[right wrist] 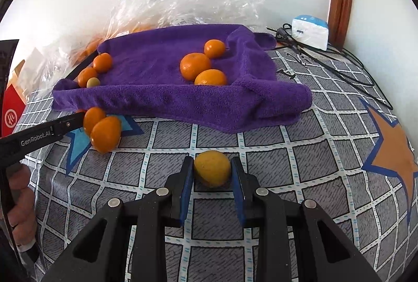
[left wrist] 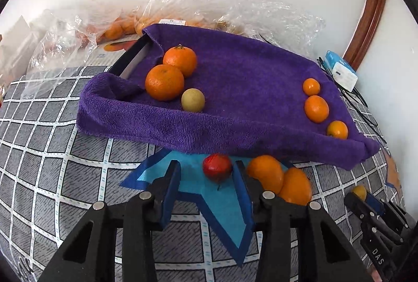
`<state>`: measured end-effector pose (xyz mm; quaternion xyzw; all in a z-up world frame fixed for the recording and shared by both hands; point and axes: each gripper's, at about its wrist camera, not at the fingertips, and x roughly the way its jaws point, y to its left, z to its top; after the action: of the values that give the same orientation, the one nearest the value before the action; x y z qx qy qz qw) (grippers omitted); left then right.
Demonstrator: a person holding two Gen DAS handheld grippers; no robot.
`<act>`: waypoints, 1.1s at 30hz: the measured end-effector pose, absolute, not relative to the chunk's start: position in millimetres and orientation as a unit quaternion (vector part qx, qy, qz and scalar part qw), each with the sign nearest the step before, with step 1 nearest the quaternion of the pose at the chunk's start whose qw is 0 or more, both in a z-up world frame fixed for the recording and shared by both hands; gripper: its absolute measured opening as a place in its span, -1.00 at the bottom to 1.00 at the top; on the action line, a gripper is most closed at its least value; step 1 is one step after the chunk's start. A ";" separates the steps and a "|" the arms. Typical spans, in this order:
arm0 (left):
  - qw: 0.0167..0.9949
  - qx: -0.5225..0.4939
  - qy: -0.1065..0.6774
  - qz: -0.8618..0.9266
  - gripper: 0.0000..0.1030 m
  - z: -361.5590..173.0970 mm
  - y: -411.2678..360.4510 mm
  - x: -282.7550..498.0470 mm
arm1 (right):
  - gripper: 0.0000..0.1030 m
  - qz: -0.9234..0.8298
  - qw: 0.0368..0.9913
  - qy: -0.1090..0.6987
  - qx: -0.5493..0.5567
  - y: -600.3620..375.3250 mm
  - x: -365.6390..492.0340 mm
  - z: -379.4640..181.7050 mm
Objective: Organize fruits
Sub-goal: 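Grasp a yellow-green fruit with the right tool while the left tool approaches the red tomato, then grasp the red cherry tomato with the left tool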
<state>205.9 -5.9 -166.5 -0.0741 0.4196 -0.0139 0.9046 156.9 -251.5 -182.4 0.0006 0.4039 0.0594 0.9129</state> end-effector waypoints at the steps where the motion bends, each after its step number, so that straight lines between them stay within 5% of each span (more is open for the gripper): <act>1: 0.905 -0.072 0.419 -0.012 -0.34 -167.8 -7.2 206.7 | -0.45 0.058 0.913 0.405 -0.002 -250.7 157.2 -182.8; 4: 0.908 -0.045 0.416 -0.002 -0.55 -169.9 -13.0 206.7 | -0.45 0.056 0.913 0.404 -0.008 -248.8 156.5 -183.1; 33: 0.912 -0.097 0.397 0.038 -0.55 -136.5 64.7 134.5 | -0.45 0.051 0.917 0.396 0.005 -252.3 147.8 -175.8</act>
<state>134.5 64.7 -136.5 -0.0965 0.3975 0.0376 0.9117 147.8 -252.3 -175.8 0.0047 0.3957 0.0514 0.9169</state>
